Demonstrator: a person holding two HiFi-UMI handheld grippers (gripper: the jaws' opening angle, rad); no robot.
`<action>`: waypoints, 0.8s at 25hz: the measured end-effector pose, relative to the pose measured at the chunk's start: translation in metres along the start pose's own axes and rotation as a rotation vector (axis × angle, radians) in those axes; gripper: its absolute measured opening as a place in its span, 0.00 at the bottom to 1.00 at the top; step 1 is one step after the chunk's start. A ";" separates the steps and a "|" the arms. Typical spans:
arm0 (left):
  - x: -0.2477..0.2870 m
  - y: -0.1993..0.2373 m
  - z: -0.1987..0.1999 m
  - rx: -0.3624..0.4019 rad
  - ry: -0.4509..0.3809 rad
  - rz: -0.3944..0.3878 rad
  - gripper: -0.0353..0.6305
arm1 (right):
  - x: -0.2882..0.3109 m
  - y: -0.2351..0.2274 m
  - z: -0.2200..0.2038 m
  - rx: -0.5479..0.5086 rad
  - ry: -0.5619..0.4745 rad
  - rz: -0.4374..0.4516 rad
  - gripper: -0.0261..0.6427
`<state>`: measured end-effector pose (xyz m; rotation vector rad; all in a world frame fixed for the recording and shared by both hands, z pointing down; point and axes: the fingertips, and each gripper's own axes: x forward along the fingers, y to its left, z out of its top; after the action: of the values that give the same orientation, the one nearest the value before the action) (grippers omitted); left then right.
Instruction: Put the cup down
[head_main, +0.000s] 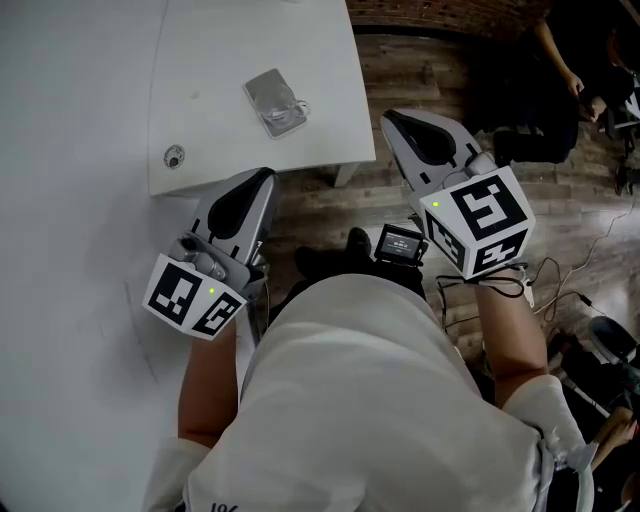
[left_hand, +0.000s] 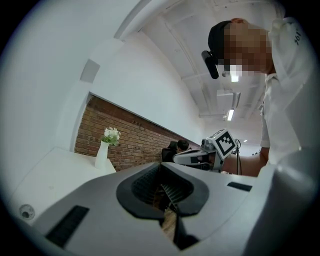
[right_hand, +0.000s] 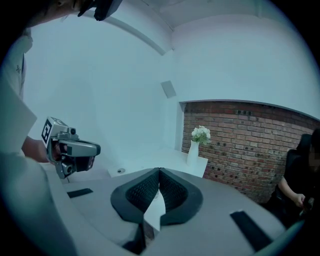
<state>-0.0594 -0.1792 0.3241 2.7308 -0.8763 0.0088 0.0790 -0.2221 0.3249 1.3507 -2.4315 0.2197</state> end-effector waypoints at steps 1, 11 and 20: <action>-0.002 -0.002 0.000 -0.002 0.000 -0.001 0.07 | -0.002 0.001 -0.001 0.008 -0.003 -0.002 0.06; -0.008 -0.009 -0.007 -0.021 0.016 -0.006 0.06 | -0.011 0.003 -0.015 0.067 -0.016 -0.022 0.06; -0.013 -0.018 -0.011 -0.027 0.033 -0.036 0.06 | -0.014 0.010 -0.017 0.068 -0.020 -0.021 0.06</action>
<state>-0.0588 -0.1550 0.3290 2.7129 -0.8124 0.0338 0.0812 -0.2012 0.3359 1.4129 -2.4456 0.2870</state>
